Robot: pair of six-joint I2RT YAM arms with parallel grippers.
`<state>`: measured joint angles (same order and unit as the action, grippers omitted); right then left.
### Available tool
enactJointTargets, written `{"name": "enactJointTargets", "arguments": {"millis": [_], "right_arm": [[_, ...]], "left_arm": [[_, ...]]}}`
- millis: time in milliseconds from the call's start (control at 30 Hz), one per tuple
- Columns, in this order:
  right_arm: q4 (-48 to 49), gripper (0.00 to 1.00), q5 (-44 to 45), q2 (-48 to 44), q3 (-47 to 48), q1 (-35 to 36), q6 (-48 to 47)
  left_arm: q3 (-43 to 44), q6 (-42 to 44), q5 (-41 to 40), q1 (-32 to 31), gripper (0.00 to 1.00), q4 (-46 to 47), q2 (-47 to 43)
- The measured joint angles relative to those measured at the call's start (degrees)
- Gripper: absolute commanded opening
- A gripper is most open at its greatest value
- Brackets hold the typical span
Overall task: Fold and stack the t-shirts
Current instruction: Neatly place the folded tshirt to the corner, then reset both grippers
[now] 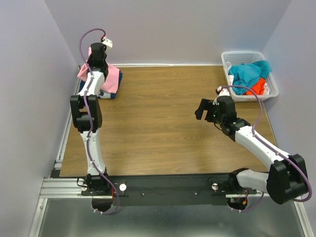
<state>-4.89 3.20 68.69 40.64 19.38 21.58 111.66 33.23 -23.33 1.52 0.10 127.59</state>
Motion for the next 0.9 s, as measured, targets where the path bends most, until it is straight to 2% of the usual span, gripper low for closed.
{"name": "enactJointTargets", "arguments": {"millis": [167, 233, 267, 300, 333, 367, 400, 733, 900], "right_arm": [[-0.9, 1.00, 0.8, 0.0, 0.5, 0.0, 0.0], [-1.2, 1.00, 1.2, 0.0, 0.5, 0.0, 0.0], [-1.3, 1.00, 1.4, 0.0, 0.5, 0.0, 0.0], [-1.3, 1.00, 1.6, 0.0, 0.5, 0.0, 0.0], [-1.3, 1.00, 1.7, 0.0, 0.5, 0.0, 0.0], [-1.4, 1.00, 1.8, 0.0, 0.5, 0.0, 0.0], [-1.5, 1.00, 1.9, 0.0, 0.5, 0.0, 0.1], [-1.9, 1.00, 2.4, 0.1, 0.5, 0.0, 0.7], [-2.3, 1.00, 2.5, -2.2, 0.5, 0.0, 1.1]], "left_arm": [[2.8, -0.1, 1.4, 1.3, 0.00, -0.1, 3.8], [3.1, -0.3, 1.7, 1.9, 0.11, -0.1, 4.6], [3.1, -0.3, 1.7, 2.2, 0.19, -0.1, 4.9], [3.1, -0.4, 1.7, 2.5, 0.58, -0.1, 5.2], [3.1, -0.6, 1.8, 2.7, 0.75, -0.1, 5.5], [3.1, -0.9, 1.8, 3.0, 0.83, -0.1, 5.7], [3.1, -1.5, 1.8, 3.2, 0.98, -0.1, 5.9], [3.9, -6.8, 3.0, 4.0, 0.98, -0.5, 5.5], [3.4, -12.3, 6.7, 3.6, 0.98, -2.8, 0.2]]}}
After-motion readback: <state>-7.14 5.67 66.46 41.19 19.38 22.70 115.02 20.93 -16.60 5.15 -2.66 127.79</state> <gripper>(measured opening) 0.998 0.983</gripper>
